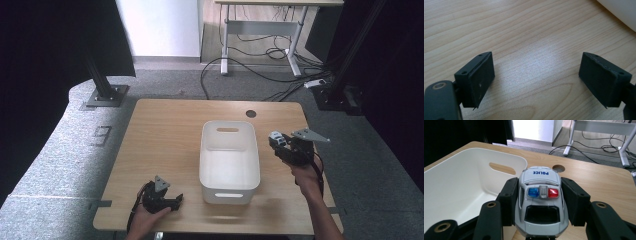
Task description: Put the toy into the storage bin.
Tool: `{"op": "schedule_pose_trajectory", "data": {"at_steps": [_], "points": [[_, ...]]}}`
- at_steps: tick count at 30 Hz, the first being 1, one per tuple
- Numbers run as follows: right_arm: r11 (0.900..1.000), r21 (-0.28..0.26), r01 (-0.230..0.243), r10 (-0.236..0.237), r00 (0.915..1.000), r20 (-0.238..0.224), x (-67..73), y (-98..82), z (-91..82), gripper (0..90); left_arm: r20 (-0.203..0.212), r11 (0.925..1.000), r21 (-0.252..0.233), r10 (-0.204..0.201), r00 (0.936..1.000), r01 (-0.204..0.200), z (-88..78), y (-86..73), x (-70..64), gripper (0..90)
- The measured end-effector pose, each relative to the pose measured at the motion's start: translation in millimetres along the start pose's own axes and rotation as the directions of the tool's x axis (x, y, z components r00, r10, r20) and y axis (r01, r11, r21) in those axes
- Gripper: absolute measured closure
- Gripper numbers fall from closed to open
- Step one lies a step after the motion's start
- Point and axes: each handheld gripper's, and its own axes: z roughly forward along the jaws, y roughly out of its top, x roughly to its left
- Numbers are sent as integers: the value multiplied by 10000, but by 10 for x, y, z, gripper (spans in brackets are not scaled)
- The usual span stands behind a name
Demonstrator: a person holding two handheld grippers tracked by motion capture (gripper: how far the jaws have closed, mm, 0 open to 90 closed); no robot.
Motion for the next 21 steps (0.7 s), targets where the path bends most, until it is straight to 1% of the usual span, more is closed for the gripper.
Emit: {"op": "schedule_pose_trajectory", "data": {"at_steps": [10, 14, 21], "points": [[9999, 58, 143, -142, 9998, -100, 104, 70, 78, 501, 1, 10000, 2, 8, 10000, -8, 0, 0, 1, 131], [9996, 46, 268, -266, 9994, -240, 192, 116, 106, 501, 0, 10000, 1, 3, 10000, -3, 0, 0, 0, 131], [9994, 15, 354, -353, 9988, -339, 288, 186, 154, 501, 6, 10000, -1, 5, 10000, -5, -2, -2, 0, 132]]}}
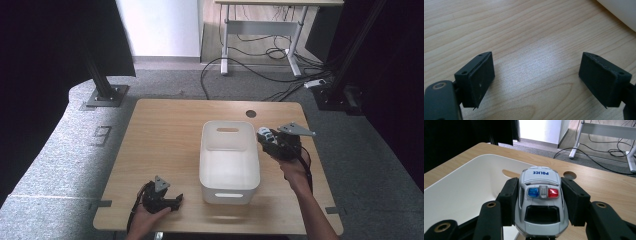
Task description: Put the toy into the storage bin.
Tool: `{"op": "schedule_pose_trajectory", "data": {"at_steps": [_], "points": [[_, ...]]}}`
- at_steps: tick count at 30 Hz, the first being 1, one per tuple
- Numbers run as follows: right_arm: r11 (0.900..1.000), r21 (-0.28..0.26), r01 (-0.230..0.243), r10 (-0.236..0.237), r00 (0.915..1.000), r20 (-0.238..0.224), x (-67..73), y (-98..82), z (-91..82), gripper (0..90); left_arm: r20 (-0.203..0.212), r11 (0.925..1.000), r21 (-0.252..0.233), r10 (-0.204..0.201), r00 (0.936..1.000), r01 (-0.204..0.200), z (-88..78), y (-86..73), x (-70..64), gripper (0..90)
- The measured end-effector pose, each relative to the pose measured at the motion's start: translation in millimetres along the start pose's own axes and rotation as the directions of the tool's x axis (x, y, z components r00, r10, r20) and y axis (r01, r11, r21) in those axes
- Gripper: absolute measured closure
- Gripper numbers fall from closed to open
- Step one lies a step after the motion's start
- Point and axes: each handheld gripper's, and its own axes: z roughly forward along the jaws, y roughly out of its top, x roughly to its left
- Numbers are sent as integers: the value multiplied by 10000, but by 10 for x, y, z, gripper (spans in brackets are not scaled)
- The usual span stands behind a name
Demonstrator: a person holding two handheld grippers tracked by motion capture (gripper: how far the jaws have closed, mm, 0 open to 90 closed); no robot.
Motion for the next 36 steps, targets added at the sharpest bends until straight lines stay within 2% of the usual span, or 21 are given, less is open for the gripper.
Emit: {"op": "schedule_pose_trajectory", "data": {"at_steps": [36], "points": [[9988, 312, 383, -367, 9981, -495, 350, 209, 275, 501, 52, 10000, 23, 46, 10000, -47, -3, 0, 5, 131]]}}
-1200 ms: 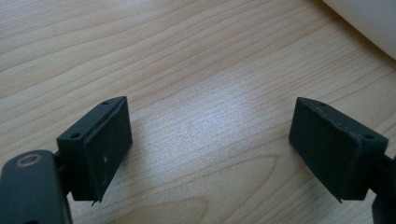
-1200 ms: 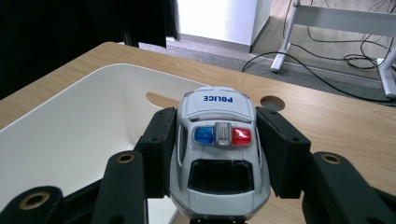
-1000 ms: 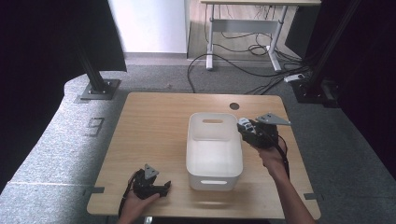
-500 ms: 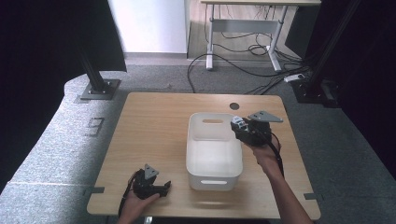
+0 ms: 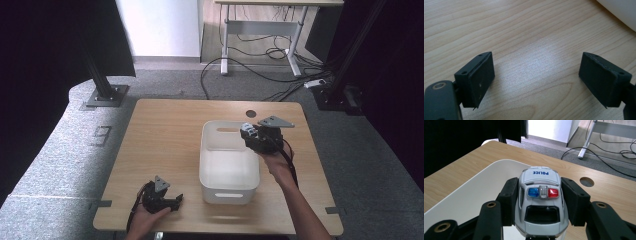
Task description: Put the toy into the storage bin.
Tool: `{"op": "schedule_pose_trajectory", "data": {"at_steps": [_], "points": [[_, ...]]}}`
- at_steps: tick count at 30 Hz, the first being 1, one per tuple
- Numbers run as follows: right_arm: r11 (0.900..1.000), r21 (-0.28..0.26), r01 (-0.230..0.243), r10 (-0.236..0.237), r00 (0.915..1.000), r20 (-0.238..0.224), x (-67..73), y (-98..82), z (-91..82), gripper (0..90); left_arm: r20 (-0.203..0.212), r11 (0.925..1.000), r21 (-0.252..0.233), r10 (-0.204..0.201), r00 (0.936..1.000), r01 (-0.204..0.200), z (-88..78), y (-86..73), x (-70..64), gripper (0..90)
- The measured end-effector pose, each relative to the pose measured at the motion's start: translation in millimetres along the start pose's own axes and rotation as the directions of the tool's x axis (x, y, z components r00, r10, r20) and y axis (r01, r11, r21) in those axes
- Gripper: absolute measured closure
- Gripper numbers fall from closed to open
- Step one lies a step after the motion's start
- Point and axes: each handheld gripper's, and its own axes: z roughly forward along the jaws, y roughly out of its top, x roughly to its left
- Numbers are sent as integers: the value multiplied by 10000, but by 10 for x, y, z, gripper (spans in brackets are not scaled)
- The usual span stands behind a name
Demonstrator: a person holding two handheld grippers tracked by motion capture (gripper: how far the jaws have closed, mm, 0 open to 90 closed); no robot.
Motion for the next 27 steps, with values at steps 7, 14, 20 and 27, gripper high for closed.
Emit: {"op": "schedule_pose_trajectory", "data": {"at_steps": [7, 14, 20, 27], "points": [[9999, 58, 92, -91, 9999, -126, 80, 22, 66, 501, 5, 10000, -2, 3, 10000, -3, 0, 0, 0, 131], [9997, 116, 193, -190, 9996, -230, 160, 76, 122, 501, 11, 10000, -10, 3, 10000, -3, 0, -1, 0, 132], [9996, 187, 207, -200, 9991, -376, 220, 112, 181, 501, 17, 10000, -10, 11, 10000, -11, -1, -2, 0, 132], [9989, 332, 331, -316, 9985, -446, 293, 133, 253, 501, 22, 10000, 0, 17, 10000, -17, -2, -2, 0, 132]]}}
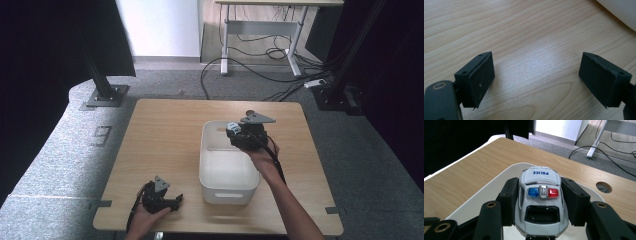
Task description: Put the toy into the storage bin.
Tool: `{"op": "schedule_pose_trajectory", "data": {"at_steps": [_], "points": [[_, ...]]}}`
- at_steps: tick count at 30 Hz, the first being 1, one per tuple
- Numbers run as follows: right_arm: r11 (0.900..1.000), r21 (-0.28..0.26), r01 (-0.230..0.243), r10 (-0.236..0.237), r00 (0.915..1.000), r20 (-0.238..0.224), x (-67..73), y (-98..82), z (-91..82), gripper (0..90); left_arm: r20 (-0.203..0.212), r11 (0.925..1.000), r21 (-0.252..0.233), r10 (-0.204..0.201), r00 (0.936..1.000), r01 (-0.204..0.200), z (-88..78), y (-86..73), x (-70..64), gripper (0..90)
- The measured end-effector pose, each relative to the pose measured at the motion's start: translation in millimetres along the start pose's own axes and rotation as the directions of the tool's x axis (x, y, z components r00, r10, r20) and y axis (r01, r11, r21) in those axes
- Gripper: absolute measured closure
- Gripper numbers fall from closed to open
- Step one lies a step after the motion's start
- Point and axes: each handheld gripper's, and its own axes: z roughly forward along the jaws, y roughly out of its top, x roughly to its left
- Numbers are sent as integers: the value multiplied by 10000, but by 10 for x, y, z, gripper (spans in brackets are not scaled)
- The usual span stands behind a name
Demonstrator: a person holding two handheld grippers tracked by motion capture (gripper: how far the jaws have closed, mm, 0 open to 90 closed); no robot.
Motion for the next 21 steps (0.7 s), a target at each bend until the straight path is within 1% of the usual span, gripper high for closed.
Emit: {"op": "schedule_pose_trajectory", "data": {"at_steps": [7, 11, 21], "points": [[9998, 117, 185, -184, 9998, -84, 92, 47, 83, 501, 11, 10000, 9, 15, 10000, -15, -1, 0, 1, 132], [9997, 184, 186, -183, 9997, -154, 134, 50, 141, 501, 23, 10000, 2, 18, 10000, -18, -2, -1, 0, 132], [9990, 392, 198, -193, 9997, -140, 175, 45, 251, 501, 28, 10000, -2, 22, 10000, -22, -2, -2, 1, 131]]}}
